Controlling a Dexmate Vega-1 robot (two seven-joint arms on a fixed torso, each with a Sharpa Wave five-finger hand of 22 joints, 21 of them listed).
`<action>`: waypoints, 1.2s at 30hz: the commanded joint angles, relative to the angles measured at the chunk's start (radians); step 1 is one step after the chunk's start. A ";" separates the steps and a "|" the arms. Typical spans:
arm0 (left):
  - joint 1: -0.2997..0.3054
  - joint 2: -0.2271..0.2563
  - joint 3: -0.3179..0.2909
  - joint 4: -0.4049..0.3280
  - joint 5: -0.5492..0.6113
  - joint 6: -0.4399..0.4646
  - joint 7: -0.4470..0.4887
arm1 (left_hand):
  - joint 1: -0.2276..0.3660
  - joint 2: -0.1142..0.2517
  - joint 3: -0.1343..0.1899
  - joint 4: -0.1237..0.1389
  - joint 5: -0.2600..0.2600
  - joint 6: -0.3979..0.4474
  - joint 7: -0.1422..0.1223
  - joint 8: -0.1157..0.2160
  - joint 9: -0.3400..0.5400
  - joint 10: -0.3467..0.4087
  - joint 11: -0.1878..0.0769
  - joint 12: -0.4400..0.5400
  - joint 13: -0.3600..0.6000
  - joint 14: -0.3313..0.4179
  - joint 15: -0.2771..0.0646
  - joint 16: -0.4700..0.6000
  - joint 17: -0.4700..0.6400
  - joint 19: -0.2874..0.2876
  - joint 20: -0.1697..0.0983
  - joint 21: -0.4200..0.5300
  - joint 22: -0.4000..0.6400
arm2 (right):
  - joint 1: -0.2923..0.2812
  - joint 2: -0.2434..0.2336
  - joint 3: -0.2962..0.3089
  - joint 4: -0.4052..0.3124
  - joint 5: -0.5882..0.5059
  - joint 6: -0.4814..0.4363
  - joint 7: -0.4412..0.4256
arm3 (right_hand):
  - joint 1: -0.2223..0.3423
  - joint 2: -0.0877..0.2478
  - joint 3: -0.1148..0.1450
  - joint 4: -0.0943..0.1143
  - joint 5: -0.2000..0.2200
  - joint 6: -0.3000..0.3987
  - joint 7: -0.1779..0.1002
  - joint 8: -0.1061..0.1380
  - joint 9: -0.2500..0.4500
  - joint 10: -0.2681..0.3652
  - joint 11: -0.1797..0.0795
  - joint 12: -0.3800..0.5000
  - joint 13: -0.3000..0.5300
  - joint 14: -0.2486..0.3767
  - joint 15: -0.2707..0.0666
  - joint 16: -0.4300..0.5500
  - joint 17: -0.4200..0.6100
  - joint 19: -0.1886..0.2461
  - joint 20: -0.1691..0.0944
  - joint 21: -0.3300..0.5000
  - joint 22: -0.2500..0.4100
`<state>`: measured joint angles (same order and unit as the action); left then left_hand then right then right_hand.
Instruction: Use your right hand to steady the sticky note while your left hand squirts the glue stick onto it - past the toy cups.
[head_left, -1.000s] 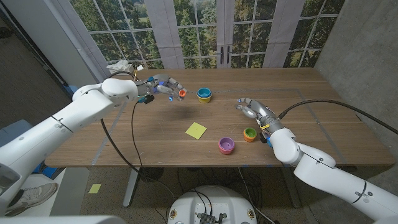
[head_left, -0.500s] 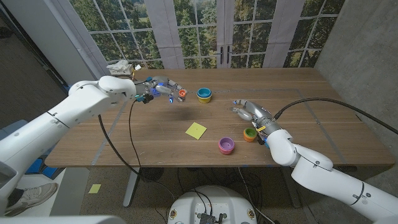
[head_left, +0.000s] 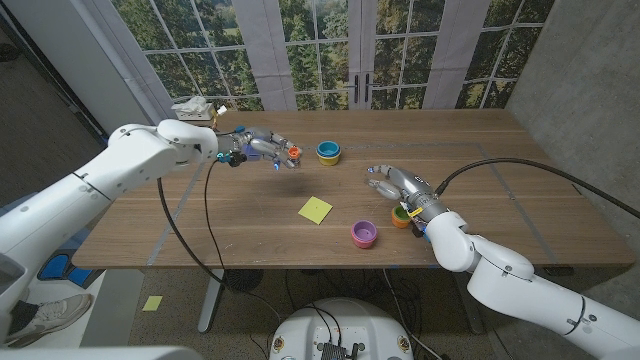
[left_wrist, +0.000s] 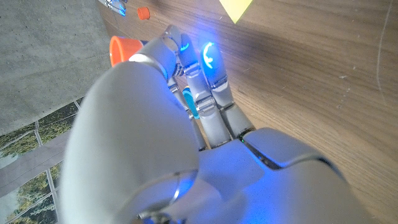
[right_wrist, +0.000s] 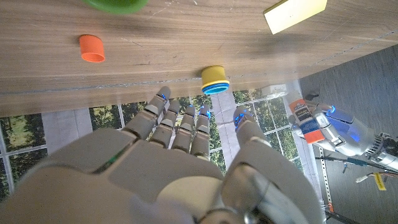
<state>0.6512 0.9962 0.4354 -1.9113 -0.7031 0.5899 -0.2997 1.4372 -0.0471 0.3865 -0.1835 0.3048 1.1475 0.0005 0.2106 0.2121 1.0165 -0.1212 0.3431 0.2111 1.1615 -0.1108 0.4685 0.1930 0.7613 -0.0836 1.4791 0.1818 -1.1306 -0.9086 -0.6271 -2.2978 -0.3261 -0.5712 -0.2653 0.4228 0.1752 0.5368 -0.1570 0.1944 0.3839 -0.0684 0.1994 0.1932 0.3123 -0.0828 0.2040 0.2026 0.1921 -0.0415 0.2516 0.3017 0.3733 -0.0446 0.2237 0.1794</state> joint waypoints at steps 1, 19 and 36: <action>-0.081 -0.003 0.057 0.027 -0.052 0.107 -0.064 | -0.007 0.009 0.011 0.009 0.011 0.046 0.048 -0.002 0.003 0.173 0.015 -0.004 0.164 0.128 -0.131 -0.003 0.004 0.010 -0.125 -0.003 -0.001 | 0.001 0.005 -0.020 0.007 -0.038 0.019 0.042 | 0.012 -0.002 -0.002 -0.001 -0.001 0.002 -0.005 0.007 0.003 0.003 -0.008 0.006 0.002 0.010 -0.109 0.007 0.000 0.011 -0.045 0.003 0.002; -0.255 -0.029 0.185 0.068 0.021 0.236 -0.176 | -0.013 0.010 0.012 0.011 0.021 0.038 0.055 -0.006 0.005 0.170 0.014 -0.005 0.178 0.126 -0.131 -0.014 0.002 0.021 -0.124 -0.010 -0.002 | 0.019 0.042 -0.068 0.034 -0.126 0.028 0.078 | 0.049 0.030 0.017 0.010 0.005 0.015 -0.027 0.010 0.004 0.016 -0.026 0.008 0.003 0.014 -0.130 0.013 0.004 0.016 -0.067 0.004 0.003; -0.344 -0.040 0.256 0.118 0.047 0.312 -0.281 | -0.010 0.008 0.014 0.007 0.032 0.037 0.061 -0.005 0.007 0.177 0.019 -0.007 0.182 0.132 -0.131 -0.019 0.001 0.038 -0.125 -0.017 -0.004 | 0.026 0.077 -0.117 0.050 -0.241 0.024 0.102 | 0.088 0.029 0.037 0.004 0.010 0.019 -0.041 0.010 0.004 0.019 -0.041 0.007 0.004 0.012 -0.139 0.015 0.005 0.021 -0.078 0.005 0.004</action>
<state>0.3627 0.9594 0.6446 -1.8175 -0.6902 0.8321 -0.4861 1.4235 -0.0422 0.3864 -0.1833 0.3263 1.1381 0.0130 0.2003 0.2166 1.0202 -0.1176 0.3270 0.2177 1.1638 -0.1089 0.4536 0.1915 0.7869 -0.0881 1.4639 0.1768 -1.1099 -0.8637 -0.7033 -2.2629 -0.5031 -0.5467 -0.1795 0.4939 0.2015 0.5607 -0.1531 0.1976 0.3981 -0.1006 0.2033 0.1930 0.3250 -0.1166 0.2040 0.2025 0.1986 -0.0376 0.2630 0.3043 0.3877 -0.0449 0.2238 0.1791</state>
